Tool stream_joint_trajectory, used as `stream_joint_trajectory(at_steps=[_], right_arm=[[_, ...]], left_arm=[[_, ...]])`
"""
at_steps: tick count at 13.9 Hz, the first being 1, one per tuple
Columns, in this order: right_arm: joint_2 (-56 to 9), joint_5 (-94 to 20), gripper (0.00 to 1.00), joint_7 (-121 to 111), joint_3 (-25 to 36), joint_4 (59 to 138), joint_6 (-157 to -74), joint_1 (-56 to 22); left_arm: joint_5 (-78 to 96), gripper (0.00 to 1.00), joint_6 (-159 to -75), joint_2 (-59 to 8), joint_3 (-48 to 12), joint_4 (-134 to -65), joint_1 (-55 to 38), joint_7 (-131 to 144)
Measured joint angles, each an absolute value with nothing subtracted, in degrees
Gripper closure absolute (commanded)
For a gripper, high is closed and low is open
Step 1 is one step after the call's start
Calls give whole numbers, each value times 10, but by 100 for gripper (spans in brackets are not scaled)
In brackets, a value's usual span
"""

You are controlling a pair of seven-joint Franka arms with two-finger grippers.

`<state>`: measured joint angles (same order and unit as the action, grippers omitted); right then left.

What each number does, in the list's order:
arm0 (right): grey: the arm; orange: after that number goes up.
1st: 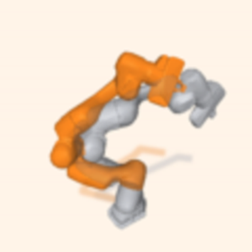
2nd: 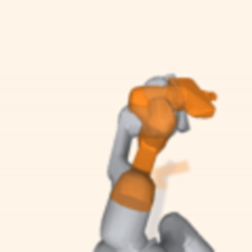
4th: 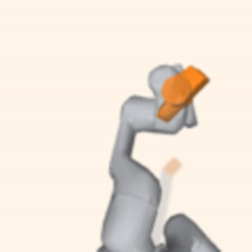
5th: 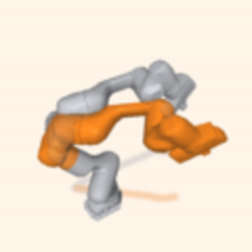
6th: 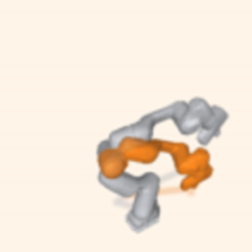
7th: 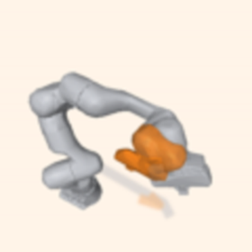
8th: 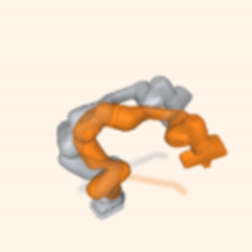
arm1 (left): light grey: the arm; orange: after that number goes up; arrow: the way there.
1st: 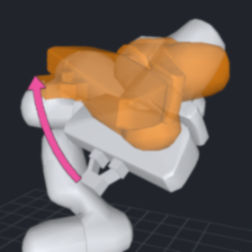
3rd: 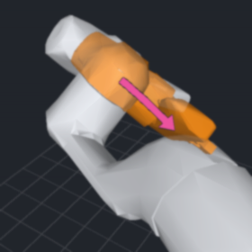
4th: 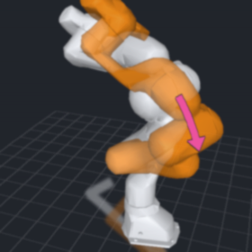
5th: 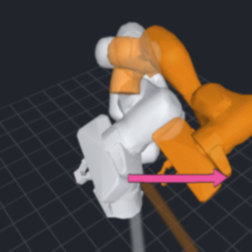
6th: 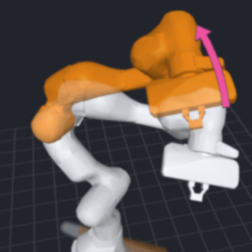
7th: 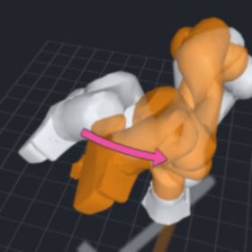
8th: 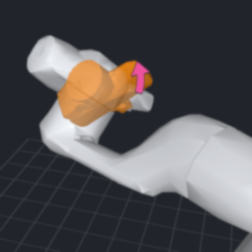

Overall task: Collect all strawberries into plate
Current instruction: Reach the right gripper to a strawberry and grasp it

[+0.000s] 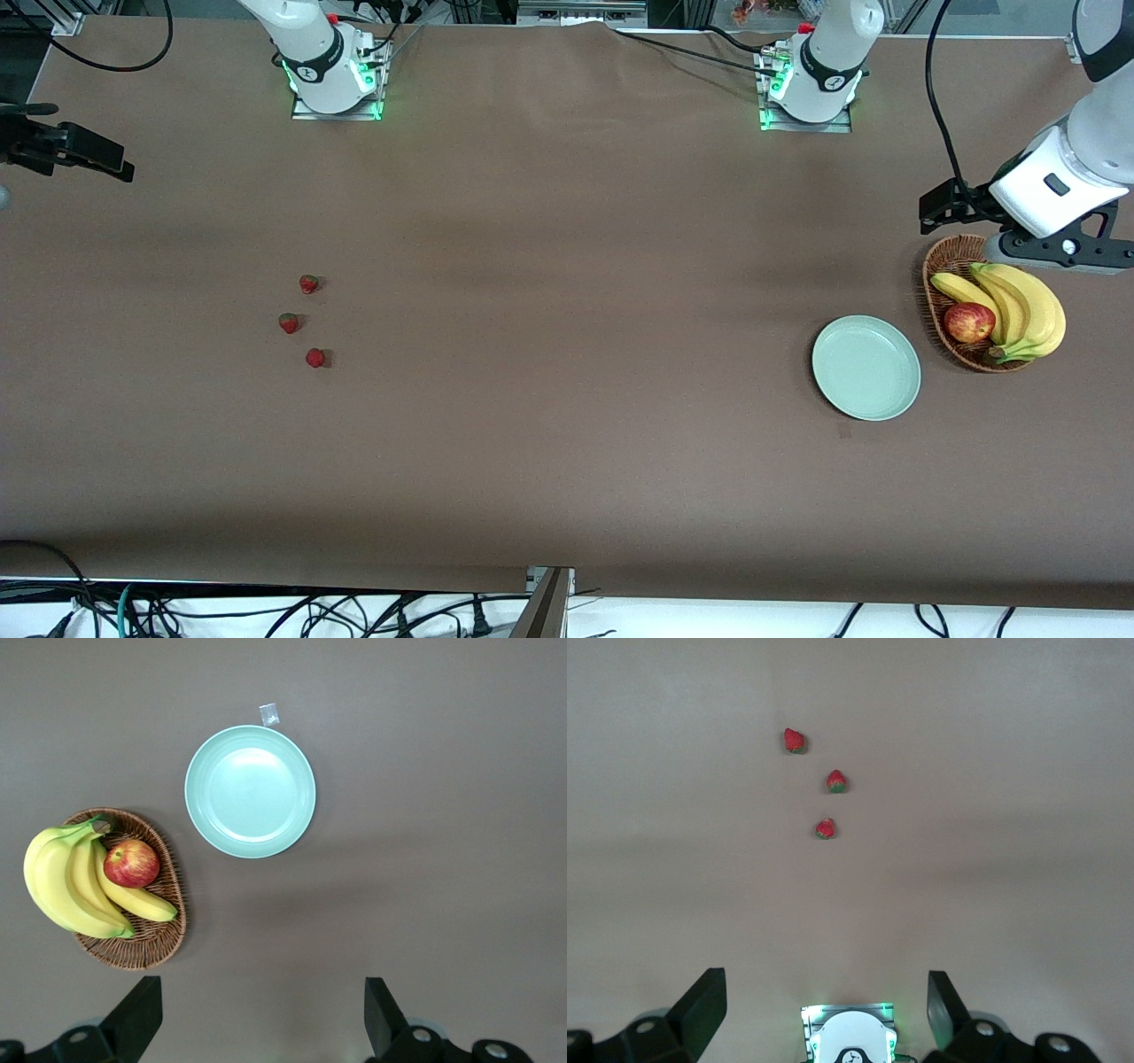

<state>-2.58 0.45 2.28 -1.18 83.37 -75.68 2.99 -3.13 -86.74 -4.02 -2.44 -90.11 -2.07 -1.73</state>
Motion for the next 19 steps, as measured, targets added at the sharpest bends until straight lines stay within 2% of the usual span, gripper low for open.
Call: stream_joint_trajectory(at_steps=[5, 9, 12, 16, 19], right_arm=[[-27, 5, 0, 23, -12, 834, -760, 30], [-50, 16, 0, 23, -14, 834, -799, 29], [-101, 20, 0, 23, -19, 837, -856, 28], [-203, 21, 0, 23, -22, 841, -915, 8], [-285, 21, 0, 23, -22, 843, -1001, -10]], left_arm=[[-32, 0, -864, -44, -24, -882, -15, -17], [-32, 0, -861, -45, -24, -882, -15, -17], [-32, 0, -858, -45, -24, -882, -15, -17], [-32, 0, -857, -45, -23, -881, -15, -17], [-32, 0, -857, -46, -23, -881, -15, -17]])
